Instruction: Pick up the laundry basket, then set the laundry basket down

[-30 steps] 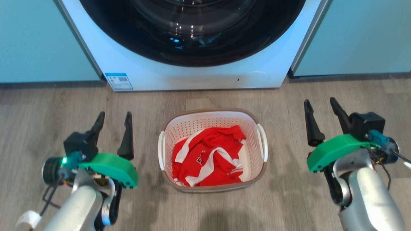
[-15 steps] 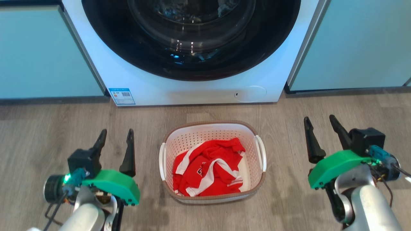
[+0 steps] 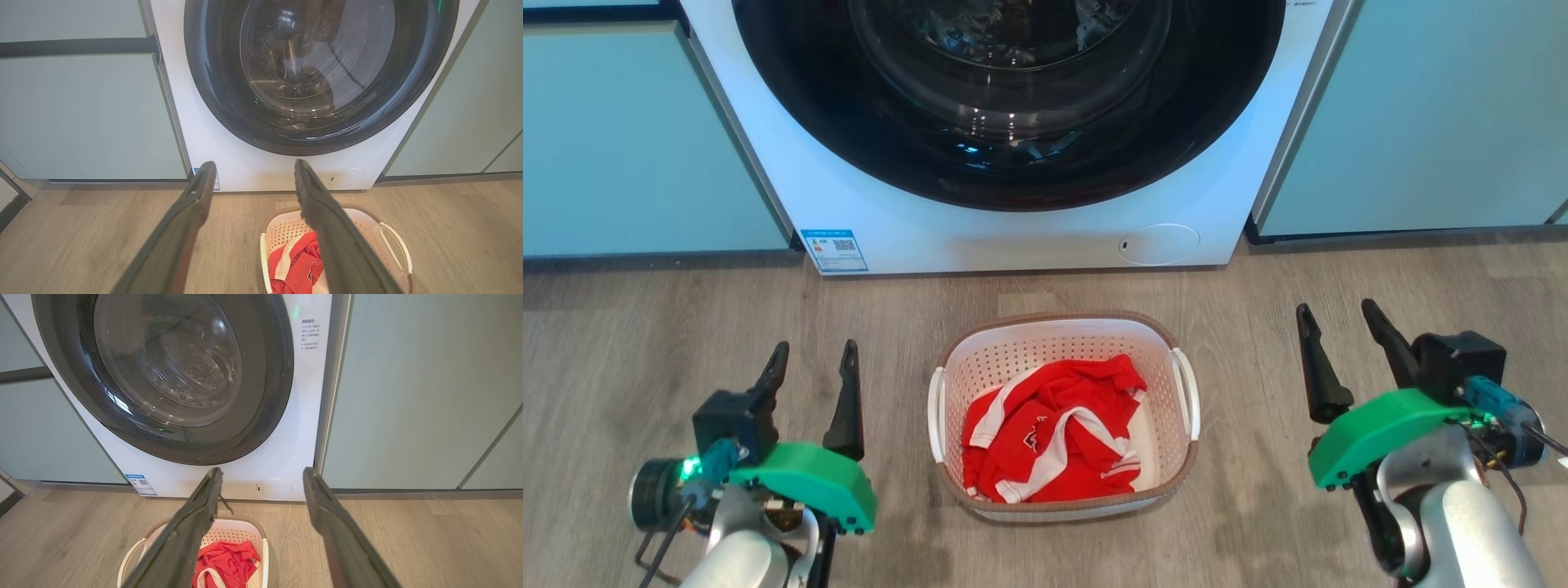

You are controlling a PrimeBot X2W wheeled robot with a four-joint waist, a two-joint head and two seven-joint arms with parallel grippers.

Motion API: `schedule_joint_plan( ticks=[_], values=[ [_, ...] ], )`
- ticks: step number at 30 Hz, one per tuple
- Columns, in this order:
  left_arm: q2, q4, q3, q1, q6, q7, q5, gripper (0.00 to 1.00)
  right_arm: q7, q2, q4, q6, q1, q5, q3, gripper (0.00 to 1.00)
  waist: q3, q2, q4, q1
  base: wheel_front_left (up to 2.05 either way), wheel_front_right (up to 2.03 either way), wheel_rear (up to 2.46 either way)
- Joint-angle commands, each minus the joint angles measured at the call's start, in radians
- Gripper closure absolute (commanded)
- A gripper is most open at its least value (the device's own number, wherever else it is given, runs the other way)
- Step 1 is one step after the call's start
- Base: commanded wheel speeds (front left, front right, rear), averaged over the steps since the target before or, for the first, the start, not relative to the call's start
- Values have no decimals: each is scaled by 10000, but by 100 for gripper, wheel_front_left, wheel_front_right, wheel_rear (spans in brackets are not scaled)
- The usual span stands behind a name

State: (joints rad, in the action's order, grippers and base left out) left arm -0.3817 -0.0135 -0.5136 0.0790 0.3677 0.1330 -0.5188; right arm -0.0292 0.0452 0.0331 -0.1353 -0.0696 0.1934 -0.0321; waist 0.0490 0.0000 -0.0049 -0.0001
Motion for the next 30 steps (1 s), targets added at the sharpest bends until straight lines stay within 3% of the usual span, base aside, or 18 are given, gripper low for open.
schedule_joint_plan(
  ticks=[1,19,20,30],
  values=[
    [-336,-314,396,287,75,3,71,0,-18,51,-411,46,-108,-71,-175,0,1,0,-1,1,0,0,0],
    [-360,-188,313,286,71,32,-20,0,-118,51,-496,46,-7,-61,-137,0,-79,0,39,1,0,0,0],
    [-35,81,-36,-5,23,0,-4,100,-102,-6,-79,2,193,2,21,100,-80,0,39,1,0,0,0],
    [249,367,333,-44,-295,-132,-795,100,-90,32,246,3,197,1047,23,100,-105,0,41,1,0,0,0]
  ],
)
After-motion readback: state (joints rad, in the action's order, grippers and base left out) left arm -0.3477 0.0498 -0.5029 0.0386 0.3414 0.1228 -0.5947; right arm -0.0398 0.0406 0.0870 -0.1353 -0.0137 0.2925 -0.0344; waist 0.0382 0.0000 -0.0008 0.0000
